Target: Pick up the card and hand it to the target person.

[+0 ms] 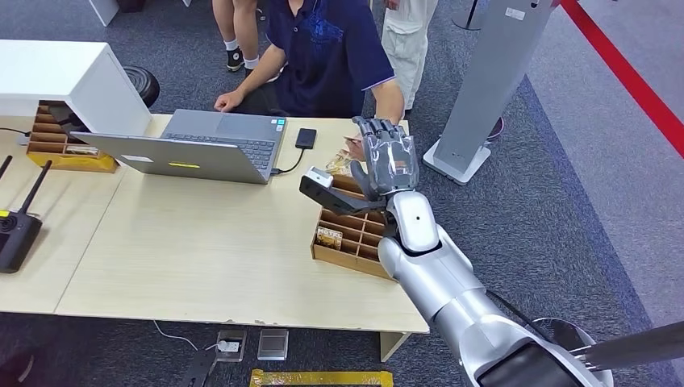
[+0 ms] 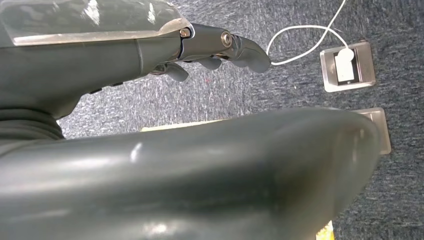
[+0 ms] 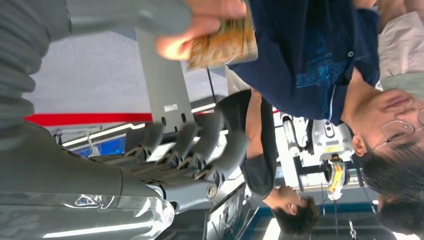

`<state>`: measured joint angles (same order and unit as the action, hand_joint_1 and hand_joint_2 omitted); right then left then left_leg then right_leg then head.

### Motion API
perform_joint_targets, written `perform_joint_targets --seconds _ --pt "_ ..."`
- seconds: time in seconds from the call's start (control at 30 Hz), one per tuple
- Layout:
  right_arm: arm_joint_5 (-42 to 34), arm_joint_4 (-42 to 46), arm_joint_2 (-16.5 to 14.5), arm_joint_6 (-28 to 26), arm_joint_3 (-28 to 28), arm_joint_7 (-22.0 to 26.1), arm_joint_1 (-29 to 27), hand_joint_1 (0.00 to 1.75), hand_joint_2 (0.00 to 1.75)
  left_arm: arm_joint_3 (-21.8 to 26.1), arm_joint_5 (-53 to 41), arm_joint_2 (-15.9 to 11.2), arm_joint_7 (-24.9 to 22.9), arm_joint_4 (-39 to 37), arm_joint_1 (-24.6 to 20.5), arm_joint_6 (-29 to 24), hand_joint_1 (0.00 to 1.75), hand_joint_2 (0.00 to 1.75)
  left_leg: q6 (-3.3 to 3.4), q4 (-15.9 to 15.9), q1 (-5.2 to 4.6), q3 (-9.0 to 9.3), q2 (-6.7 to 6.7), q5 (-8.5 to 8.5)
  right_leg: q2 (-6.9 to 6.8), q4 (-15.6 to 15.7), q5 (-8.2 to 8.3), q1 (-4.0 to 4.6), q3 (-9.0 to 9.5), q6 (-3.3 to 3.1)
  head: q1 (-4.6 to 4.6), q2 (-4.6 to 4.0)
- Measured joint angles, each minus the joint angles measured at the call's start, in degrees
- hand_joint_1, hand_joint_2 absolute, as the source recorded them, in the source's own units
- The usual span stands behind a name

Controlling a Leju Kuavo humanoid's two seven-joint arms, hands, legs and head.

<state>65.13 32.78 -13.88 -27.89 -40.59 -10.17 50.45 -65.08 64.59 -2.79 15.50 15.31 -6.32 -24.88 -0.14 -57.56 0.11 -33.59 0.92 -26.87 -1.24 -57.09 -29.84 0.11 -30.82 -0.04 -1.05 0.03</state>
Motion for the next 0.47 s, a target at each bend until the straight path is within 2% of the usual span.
perform_joint_targets --seconds 0.13,0.3,0.4,0.47 --pt "-4.79 -0.86 -0.28 -0.32 0.16 3.39 -0.31 0.0 1.75 -0.01 0.01 -0.15 -0.16 0.0 0.02 -0.03 0.0 0.0 0.0 0.0 0.0 0.0 0.0 0.0 0.0 0.0 0.0 0.0 0.0 0.0 -0.01 0.0" --pt "-24.5 -1.05 -1.11 3.01 2.9 15.6 -1.75 0.0 1.75 0.01 0.09 -0.16 -0.78 0.01 0.03 -0.26 0.0 0.0 0.0 0.0 0.0 0.0 0.0 0.0 0.0 0.0 0.0 0.0 0.0 0.0 -0.02 0.0" --pt "-35.47 -0.73 -1.5 4.9 4.11 20.21 -2.81 0.0 1.75 0.02 0.16 -0.16 -0.97 0.0 0.04 -0.26 0.0 0.0 0.0 0.0 0.0 0.01 0.0 0.0 0.0 0.0 0.0 0.0 0.0 0.0 -0.02 0.0" --pt "-40.2 -0.28 -1.58 5.45 4.5 21.64 -3.5 0.0 1.75 0.02 0.26 -0.16 -0.98 0.0 0.04 -0.27 0.0 0.0 0.0 0.0 0.0 0.0 0.01 0.0 0.0 0.0 0.0 0.0 0.0 0.0 -0.01 0.0"
